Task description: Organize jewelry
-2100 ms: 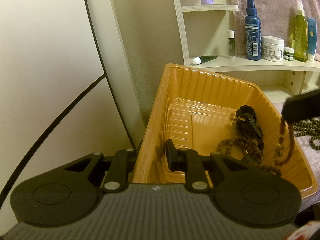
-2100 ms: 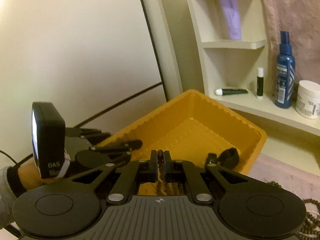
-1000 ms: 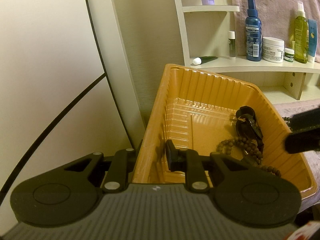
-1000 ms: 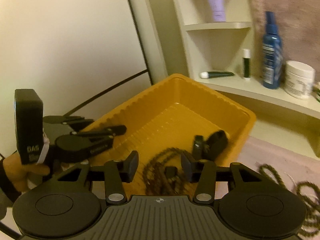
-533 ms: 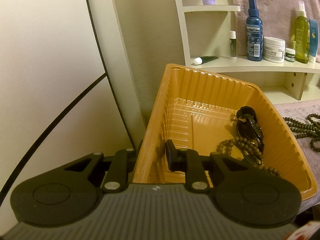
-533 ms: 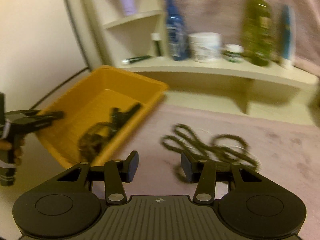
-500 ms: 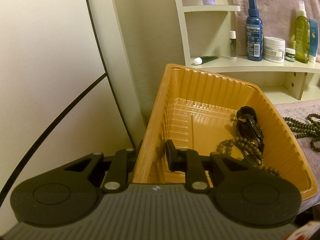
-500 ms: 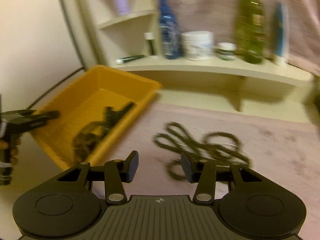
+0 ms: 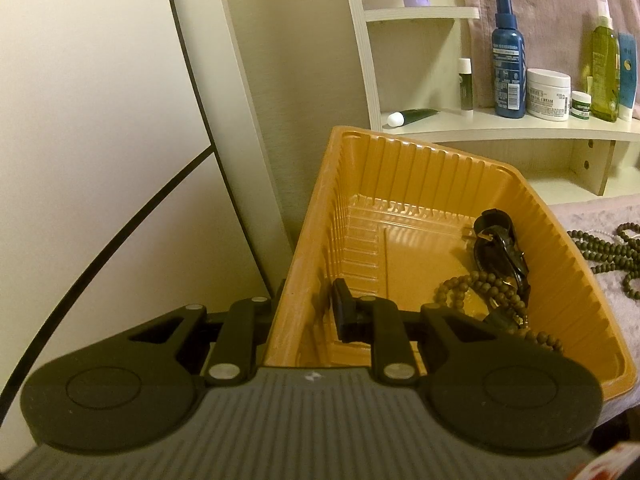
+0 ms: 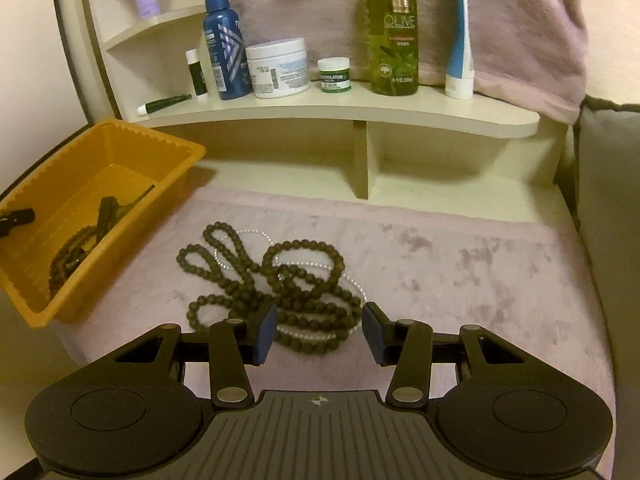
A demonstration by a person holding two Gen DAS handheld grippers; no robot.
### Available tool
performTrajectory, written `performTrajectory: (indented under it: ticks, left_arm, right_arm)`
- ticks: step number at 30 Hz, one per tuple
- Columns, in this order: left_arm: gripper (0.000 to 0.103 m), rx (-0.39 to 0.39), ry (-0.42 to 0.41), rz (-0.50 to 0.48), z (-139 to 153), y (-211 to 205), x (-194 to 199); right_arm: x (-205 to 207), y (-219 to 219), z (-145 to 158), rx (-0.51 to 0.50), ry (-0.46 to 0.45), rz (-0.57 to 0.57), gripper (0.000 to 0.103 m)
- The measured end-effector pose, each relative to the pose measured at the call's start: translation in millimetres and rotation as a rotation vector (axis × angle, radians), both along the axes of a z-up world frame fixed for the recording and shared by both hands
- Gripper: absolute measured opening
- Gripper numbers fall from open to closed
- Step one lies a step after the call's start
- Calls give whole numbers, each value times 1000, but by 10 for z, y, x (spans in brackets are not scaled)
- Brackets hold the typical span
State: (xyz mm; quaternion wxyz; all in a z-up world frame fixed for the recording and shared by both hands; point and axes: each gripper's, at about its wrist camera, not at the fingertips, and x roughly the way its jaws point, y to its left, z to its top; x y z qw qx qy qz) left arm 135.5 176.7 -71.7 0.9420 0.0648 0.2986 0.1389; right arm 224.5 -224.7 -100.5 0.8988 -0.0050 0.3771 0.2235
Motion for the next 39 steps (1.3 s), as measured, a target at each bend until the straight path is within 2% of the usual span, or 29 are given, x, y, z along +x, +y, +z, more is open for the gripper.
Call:
performTrajectory:
  ticks: [6,12,21,22,24,28,29,34,39]
  left_arm:
    - [20,2,1,-2,-6,1,7]
    - [20,4,5,-3,-15,4,17]
    - [20,7,7,-6,-24,9,14]
    - [20,6,7,-7,-26,11,11]
    - [20,5,7,-6,-26,11,11]
    - [20,4,6,-6,-22,11,11]
    - [20,5,6,-6,-22,9,12]
    - [20,2,5,-4,-23,15,5]
    - [20,3,5,-4,-22,13,5]
  right_arm:
    - [196,77,-73,-3,2,42,47]
    - [364,155,-183,4,43,82,47]
    - [411,429,-226,-60,7,160,47]
    - [411,449,-225,-55,9,162,46]
    - [384,481,-215,-61,-10,170,21]
    - [278,500,-200,-79,-54,172,18]
    - [235,492,-172,-71,-71,171,14]
    - [-45,566,76,24,-116,226,14]
    - [-261,811,52,56,-52,318,14]
